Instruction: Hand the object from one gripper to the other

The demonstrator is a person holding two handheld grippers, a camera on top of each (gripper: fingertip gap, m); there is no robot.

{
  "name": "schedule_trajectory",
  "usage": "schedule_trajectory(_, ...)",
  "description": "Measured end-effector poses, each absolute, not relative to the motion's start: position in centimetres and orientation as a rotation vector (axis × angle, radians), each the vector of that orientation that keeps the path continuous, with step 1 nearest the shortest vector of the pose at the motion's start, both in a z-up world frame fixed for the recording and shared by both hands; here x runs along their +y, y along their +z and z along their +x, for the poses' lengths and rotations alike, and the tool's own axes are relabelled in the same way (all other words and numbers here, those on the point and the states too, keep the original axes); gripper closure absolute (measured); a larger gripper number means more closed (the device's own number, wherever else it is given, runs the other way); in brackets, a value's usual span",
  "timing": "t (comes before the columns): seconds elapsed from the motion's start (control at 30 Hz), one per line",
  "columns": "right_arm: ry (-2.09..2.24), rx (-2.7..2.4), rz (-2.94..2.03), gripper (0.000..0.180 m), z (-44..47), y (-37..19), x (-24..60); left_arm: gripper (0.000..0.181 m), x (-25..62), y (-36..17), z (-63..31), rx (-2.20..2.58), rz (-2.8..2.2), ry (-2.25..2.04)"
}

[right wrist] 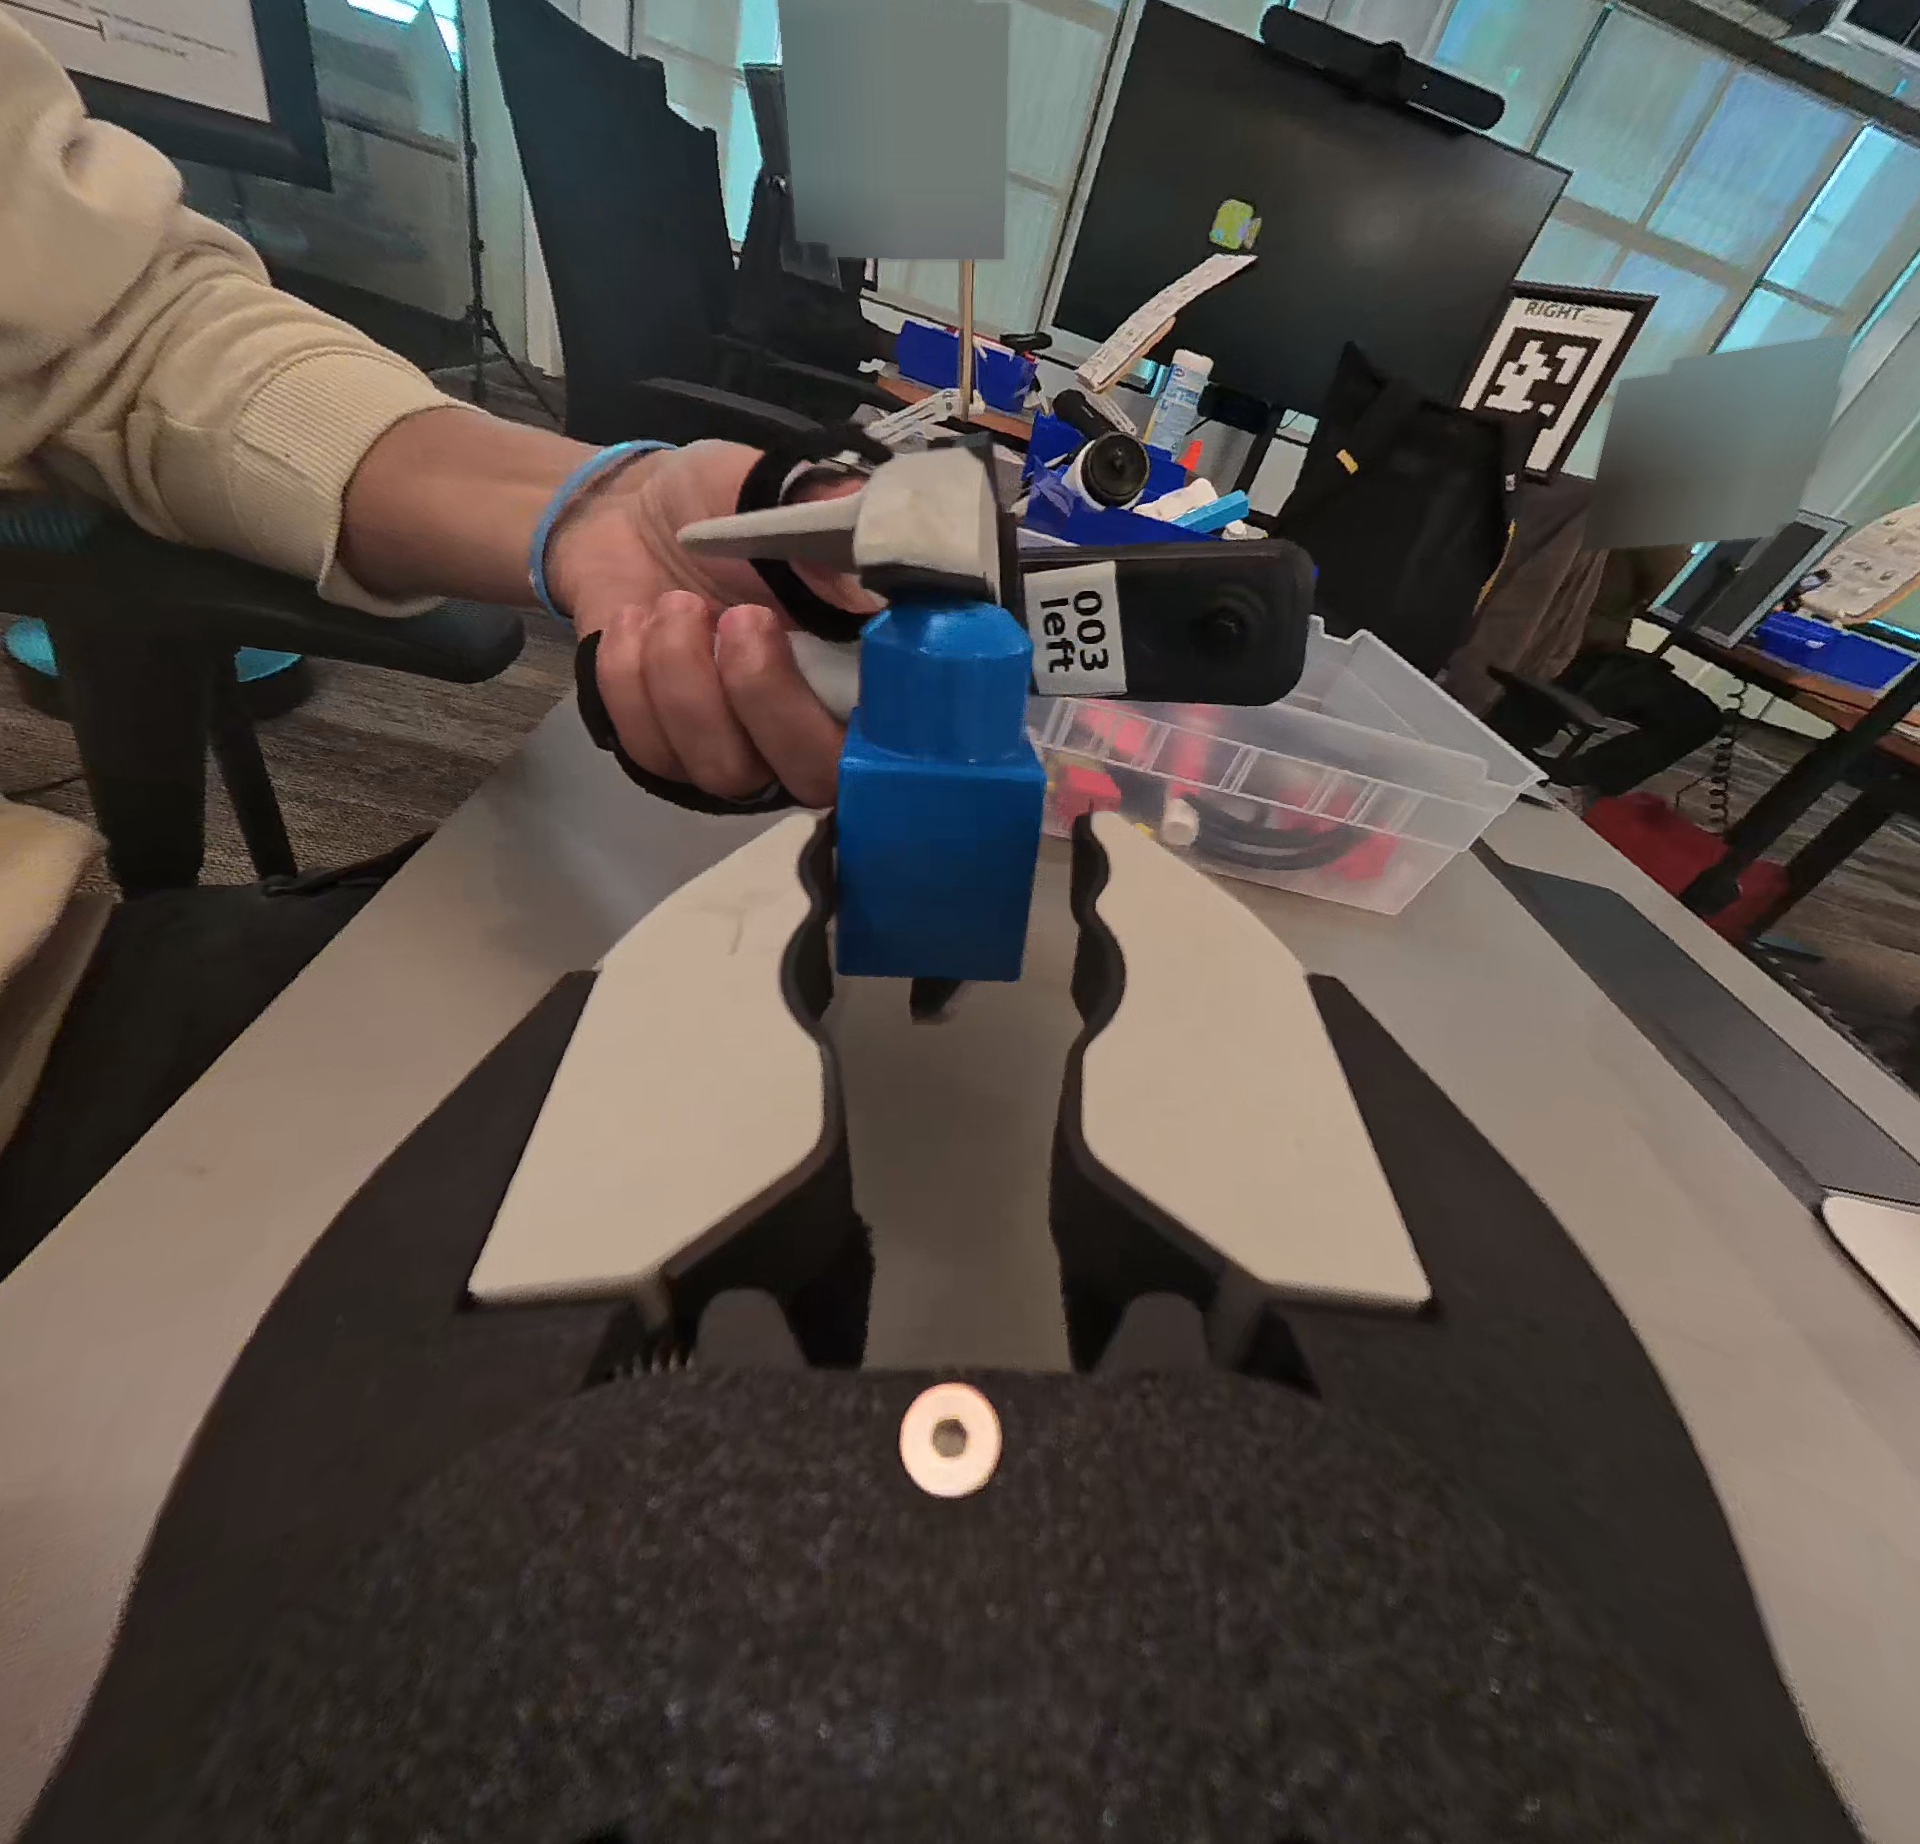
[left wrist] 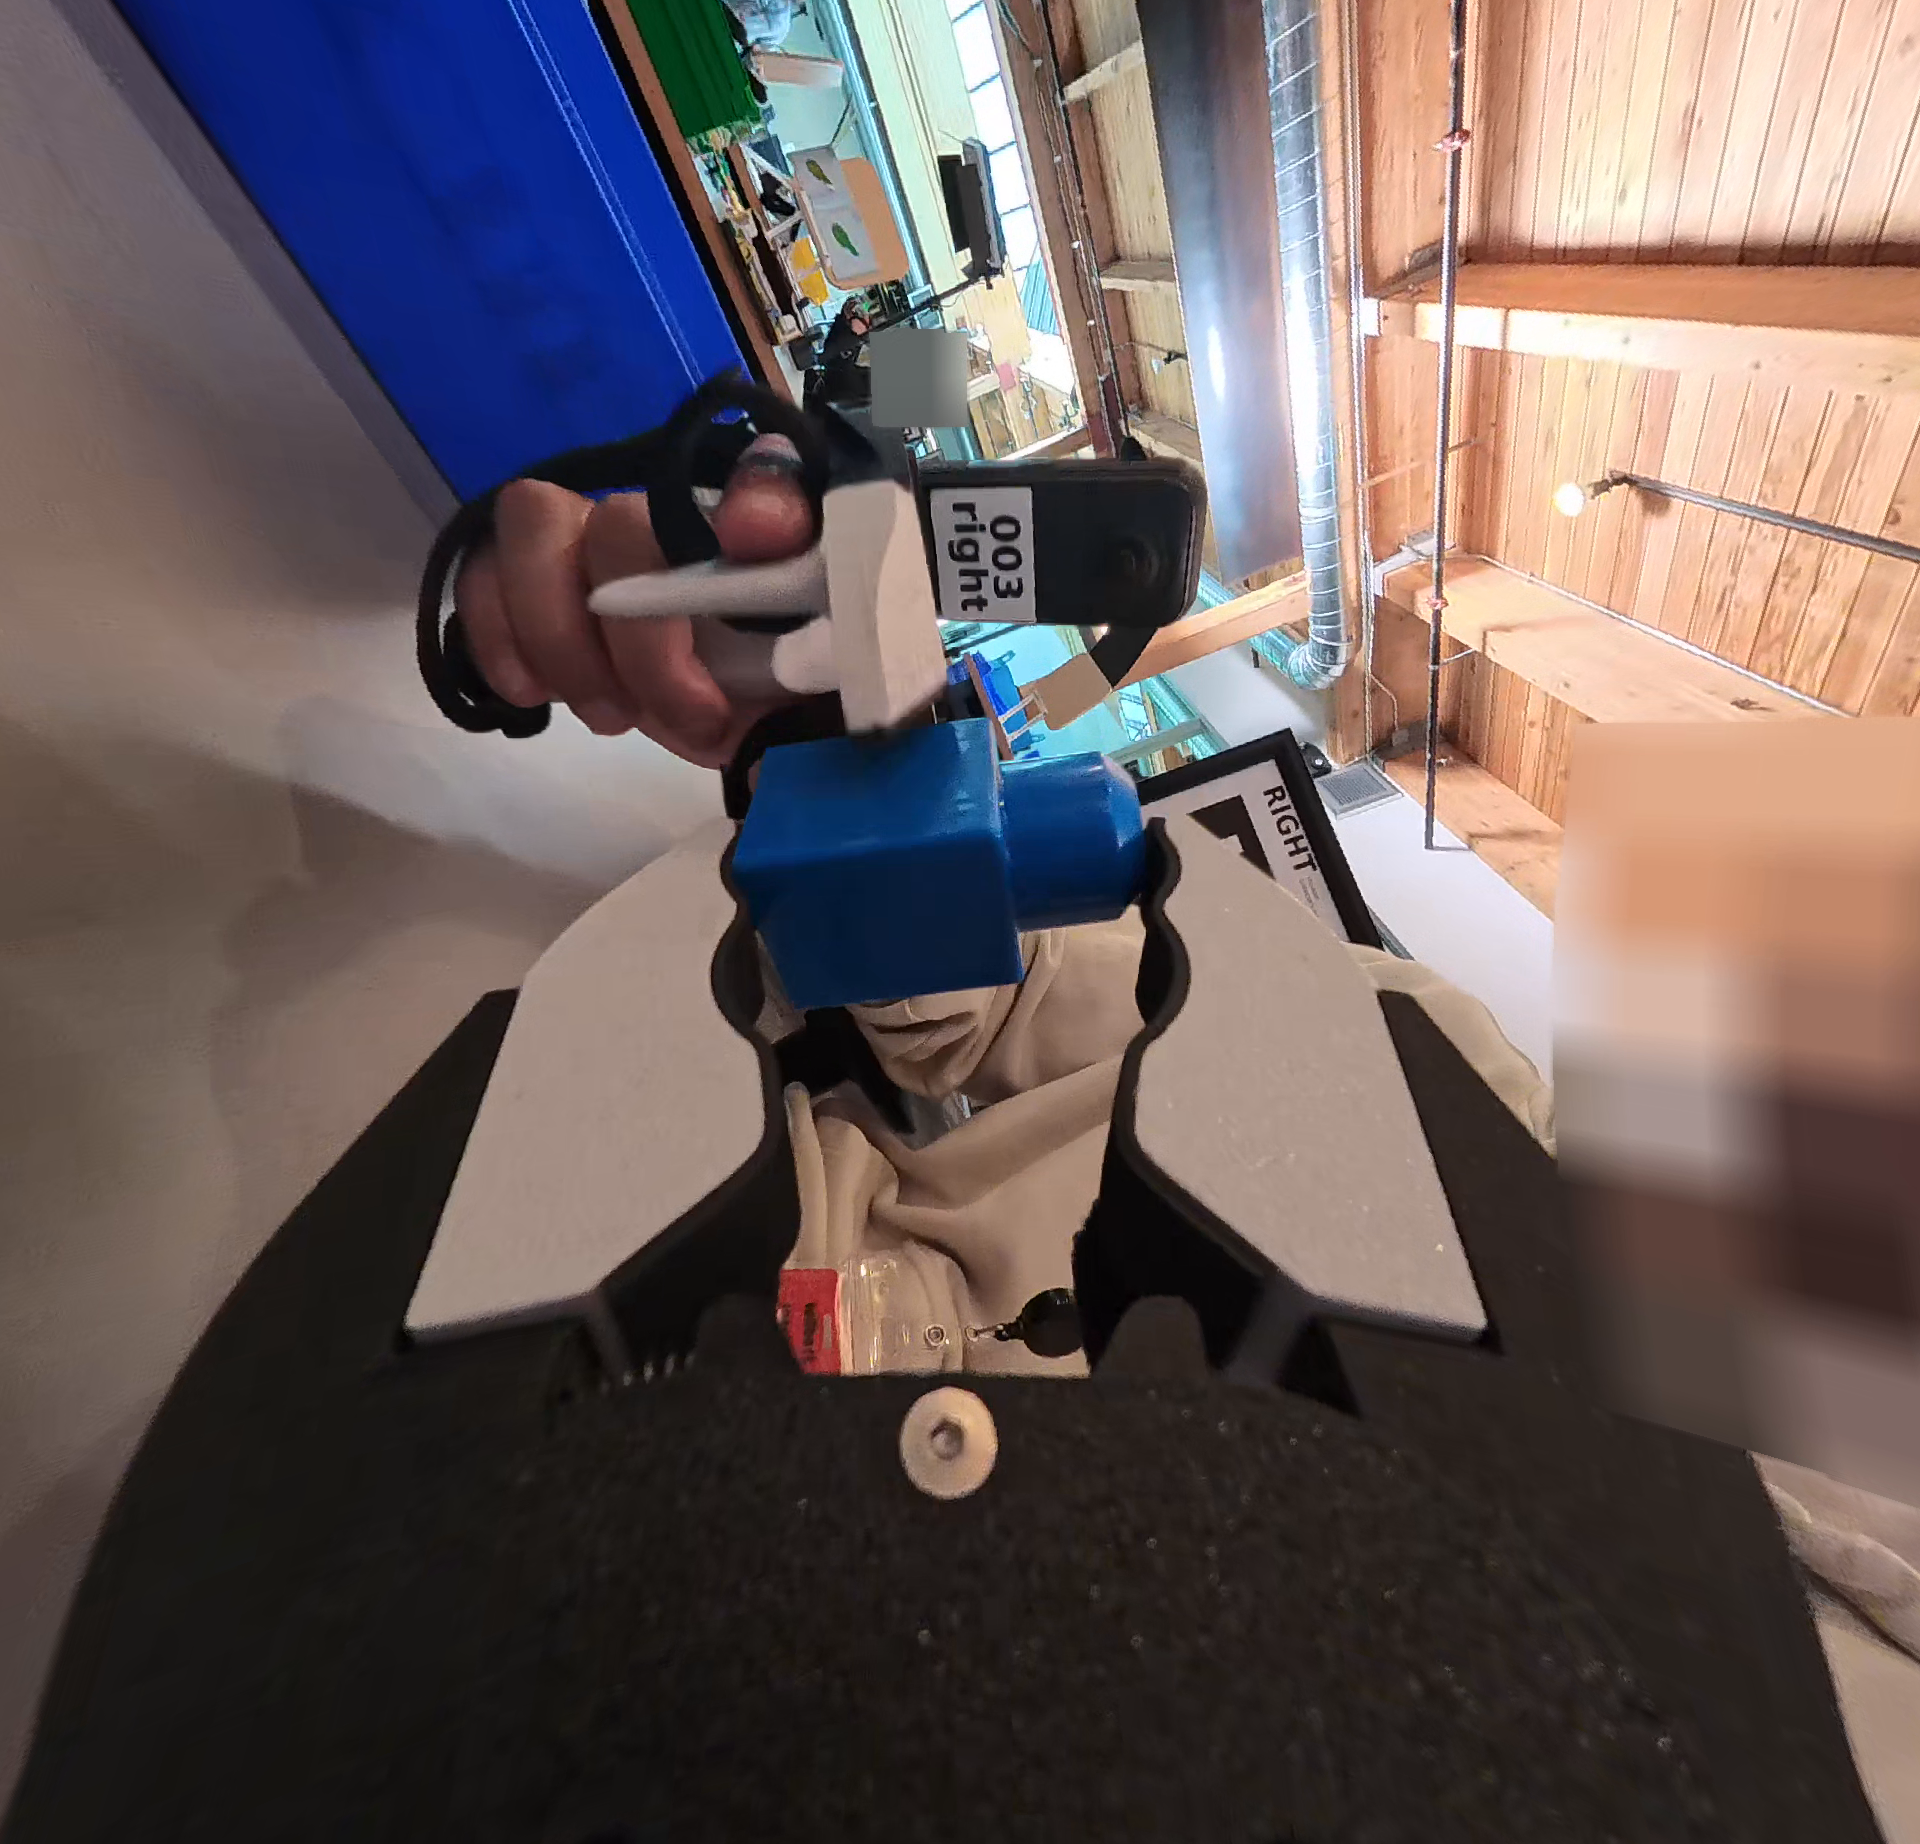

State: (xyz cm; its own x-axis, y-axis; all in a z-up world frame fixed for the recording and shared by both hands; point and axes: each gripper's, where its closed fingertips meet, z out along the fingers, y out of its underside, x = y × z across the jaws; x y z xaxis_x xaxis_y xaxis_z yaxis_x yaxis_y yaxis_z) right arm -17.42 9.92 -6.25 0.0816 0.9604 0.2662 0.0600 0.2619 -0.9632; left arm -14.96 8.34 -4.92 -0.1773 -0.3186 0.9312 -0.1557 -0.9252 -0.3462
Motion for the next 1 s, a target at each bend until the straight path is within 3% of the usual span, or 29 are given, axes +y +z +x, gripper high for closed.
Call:
schedule_trajectory(0.03,0.934,-1.305,-1.087,0.143,-17.4,-6.3,9.7,0.111,8.4,-4.9,-15.0,0.556,-1.941,-2.262)
schedule_trajectory(0.33,0.932,-1.277,-1.138,0.144,-17.2,-5.8,10.0,0.107,8.4,-5.0,-15.4,0.62,-1.894,-2.181)
schedule_trajectory(0.7,0.679,-0.92,-1.724,0.144,-12.3,-8.6,16.5,0.12,11.3,-9.5,-21.9,0.6,-1.913,-1.038)
schedule_trajectory(0.8,0.609,-0.862,-1.781,0.144,-11.7,-9.3,17.4,0.132,12.5,-9.5,-23.1,0.587,-1.897,-0.874)
schedule_trajectory(1.0,0.62,-0.869,-1.819,0.144,-11.8,-10.1,17.5,0.131,13.2,-9.1,-24.5,0.616,-1.869,-0.759)
